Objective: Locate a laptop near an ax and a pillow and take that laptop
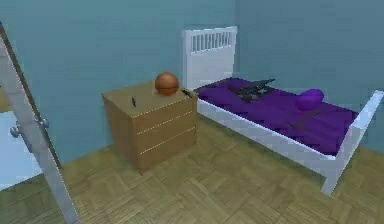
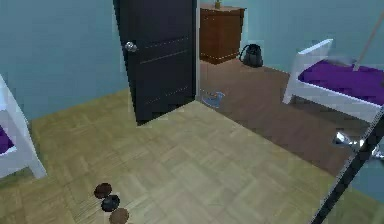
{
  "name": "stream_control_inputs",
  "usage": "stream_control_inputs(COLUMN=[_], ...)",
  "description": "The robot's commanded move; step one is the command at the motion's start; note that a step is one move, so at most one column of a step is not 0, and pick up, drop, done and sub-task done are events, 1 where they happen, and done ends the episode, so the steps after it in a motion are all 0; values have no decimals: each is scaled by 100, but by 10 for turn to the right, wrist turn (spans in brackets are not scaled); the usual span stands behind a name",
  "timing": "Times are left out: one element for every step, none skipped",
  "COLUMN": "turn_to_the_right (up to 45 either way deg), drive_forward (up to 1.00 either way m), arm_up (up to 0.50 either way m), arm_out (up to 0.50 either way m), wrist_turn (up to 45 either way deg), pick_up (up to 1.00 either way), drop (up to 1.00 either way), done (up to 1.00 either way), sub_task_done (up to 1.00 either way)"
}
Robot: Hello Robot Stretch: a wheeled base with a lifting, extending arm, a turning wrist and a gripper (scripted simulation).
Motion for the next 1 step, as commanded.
stream_control_inputs(turn_to_the_right=[330], drive_forward=[0], arm_up=[0], arm_out=[0], wrist_turn=[0], pick_up=[0], drop=[0], done=[0], sub_task_done=[0])
